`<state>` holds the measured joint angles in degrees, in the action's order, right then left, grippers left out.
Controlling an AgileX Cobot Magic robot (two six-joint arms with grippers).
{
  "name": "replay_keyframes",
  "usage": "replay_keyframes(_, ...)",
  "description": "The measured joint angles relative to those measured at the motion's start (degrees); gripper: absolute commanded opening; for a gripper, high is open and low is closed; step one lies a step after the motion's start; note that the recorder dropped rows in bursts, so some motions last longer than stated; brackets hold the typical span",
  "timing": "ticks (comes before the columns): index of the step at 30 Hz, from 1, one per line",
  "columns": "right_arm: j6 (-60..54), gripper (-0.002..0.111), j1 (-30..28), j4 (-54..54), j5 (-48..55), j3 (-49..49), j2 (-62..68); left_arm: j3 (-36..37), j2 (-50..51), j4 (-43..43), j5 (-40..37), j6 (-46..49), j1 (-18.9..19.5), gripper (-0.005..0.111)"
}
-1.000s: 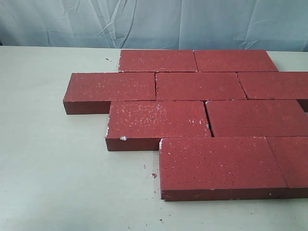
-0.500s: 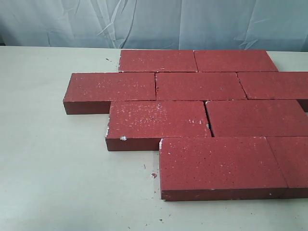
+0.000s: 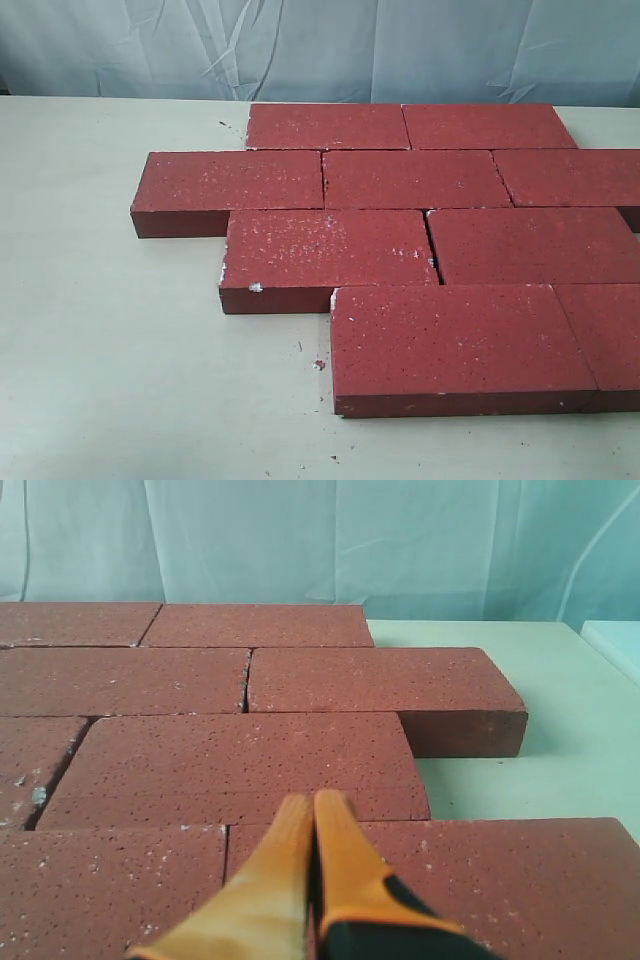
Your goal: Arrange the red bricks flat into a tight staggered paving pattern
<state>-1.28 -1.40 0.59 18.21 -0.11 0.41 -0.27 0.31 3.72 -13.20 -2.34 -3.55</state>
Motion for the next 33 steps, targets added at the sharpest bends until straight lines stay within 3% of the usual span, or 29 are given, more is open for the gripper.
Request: replay_keyframes(33, 0.2, -0.001, 0.0, 0.0, 0.0, 0.0, 0.0, 0.0, 0.0, 0.0, 0.0, 0.0, 0.0, 0.000)
